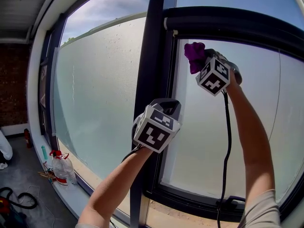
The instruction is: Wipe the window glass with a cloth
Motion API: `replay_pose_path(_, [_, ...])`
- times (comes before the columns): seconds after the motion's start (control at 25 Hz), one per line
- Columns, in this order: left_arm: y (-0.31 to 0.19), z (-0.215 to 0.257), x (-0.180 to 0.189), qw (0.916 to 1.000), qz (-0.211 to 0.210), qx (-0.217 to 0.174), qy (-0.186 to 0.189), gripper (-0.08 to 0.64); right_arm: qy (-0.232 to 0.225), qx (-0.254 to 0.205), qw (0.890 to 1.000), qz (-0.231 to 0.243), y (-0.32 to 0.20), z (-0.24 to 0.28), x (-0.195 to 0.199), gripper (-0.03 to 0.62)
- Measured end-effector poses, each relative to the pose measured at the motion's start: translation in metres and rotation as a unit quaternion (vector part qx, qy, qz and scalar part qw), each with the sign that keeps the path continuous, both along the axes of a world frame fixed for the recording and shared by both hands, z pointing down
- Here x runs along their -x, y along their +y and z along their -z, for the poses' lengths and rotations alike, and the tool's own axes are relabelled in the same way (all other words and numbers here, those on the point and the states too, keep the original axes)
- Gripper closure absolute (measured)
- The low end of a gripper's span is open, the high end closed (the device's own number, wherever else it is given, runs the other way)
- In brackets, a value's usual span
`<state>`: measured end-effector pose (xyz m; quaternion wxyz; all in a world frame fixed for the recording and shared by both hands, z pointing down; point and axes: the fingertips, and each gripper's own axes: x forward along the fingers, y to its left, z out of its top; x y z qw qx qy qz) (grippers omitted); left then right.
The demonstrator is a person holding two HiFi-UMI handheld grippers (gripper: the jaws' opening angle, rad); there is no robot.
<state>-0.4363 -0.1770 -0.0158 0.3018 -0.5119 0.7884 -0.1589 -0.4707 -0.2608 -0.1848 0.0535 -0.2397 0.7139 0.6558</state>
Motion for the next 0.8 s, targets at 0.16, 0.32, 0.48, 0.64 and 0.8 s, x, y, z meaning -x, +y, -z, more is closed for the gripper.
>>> replay_pose_path(0.16, [0.003, 0.007, 0.005, 1.0000, 0.003, 0.001, -0.007, 0.553, -0.019, 0.004, 1.000, 0.006, 0.000, 0.017, -0.001, 0.482])
replay_pose_path(0.32, [0.003, 0.012, 0.004, 0.9999, -0.001, -0.002, -0.012, 0.553, -0.024, -0.003, 1.000, 0.002, 0.000, 0.026, -0.007, 0.482])
replay_pose_path(0.48, [-0.001, 0.011, -0.002, 0.9998, -0.010, -0.003, -0.019, 0.553, -0.030, -0.005, 1.000, -0.006, -0.004, 0.028, -0.020, 0.482])
replay_pose_path(0.64, [-0.005, 0.011, -0.008, 0.9996, -0.020, -0.002, -0.022, 0.553, -0.042, -0.004, 0.999, -0.022, -0.014, 0.031, -0.044, 0.482])
replay_pose_path(0.8, [-0.016, 0.007, -0.013, 0.9993, -0.030, 0.004, -0.022, 0.553, -0.055, 0.001, 0.998, -0.036, -0.028, 0.032, -0.070, 0.482])
